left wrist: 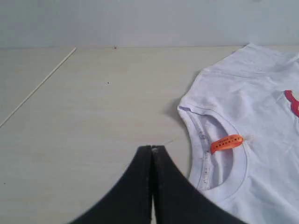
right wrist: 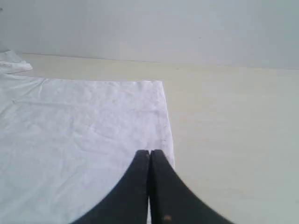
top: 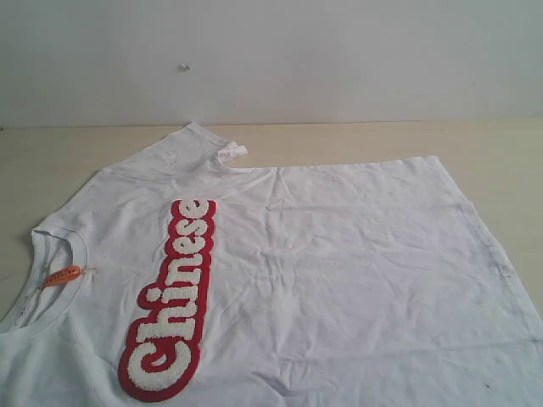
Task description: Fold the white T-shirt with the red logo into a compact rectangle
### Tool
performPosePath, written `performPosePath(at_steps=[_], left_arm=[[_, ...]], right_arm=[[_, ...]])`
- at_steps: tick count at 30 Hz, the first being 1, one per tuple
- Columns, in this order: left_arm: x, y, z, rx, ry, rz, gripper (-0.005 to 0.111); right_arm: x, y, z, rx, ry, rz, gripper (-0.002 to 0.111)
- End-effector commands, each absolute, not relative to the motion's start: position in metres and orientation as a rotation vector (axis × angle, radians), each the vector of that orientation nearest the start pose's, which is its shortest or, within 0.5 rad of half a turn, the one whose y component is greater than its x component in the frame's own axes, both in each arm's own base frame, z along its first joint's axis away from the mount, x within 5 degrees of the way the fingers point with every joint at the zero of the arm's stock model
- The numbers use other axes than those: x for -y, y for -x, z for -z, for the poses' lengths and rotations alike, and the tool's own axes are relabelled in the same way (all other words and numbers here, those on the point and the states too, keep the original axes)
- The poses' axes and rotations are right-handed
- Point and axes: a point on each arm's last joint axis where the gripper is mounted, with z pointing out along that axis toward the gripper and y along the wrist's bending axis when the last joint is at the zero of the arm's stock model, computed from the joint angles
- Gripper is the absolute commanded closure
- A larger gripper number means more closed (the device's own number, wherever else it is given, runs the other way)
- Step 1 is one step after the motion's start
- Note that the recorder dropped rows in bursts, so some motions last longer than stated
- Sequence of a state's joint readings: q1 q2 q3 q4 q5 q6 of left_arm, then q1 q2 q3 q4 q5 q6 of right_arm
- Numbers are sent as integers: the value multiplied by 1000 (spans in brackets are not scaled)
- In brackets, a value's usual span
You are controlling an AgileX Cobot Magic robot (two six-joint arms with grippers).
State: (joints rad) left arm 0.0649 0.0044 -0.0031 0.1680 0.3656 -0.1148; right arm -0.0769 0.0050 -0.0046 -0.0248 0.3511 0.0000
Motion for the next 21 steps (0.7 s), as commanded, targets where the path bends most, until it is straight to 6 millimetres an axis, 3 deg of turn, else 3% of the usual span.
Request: performPosePath(at_steps=[1, 4, 8, 13, 21], left_arm=[[-10, -53, -182, -1831, -13, -208, 107], [-8, -55, -191, -1727, -4, -174, 107], [-3, -56, -209, -1515, 245, 159, 107], [-2, -49, -241, -1136, 270, 321, 107], [3, -34, -265, -832, 230, 539, 107]], right_arm=[[7, -54, -187, -1780, 8, 166, 108], [7, -56, -197, -1661, 41, 196, 108], [5, -56, -214, -1471, -4, 129, 108], [3, -49, -241, -1172, -43, 49, 108], [0, -34, -265, -851, -130, -206, 108]])
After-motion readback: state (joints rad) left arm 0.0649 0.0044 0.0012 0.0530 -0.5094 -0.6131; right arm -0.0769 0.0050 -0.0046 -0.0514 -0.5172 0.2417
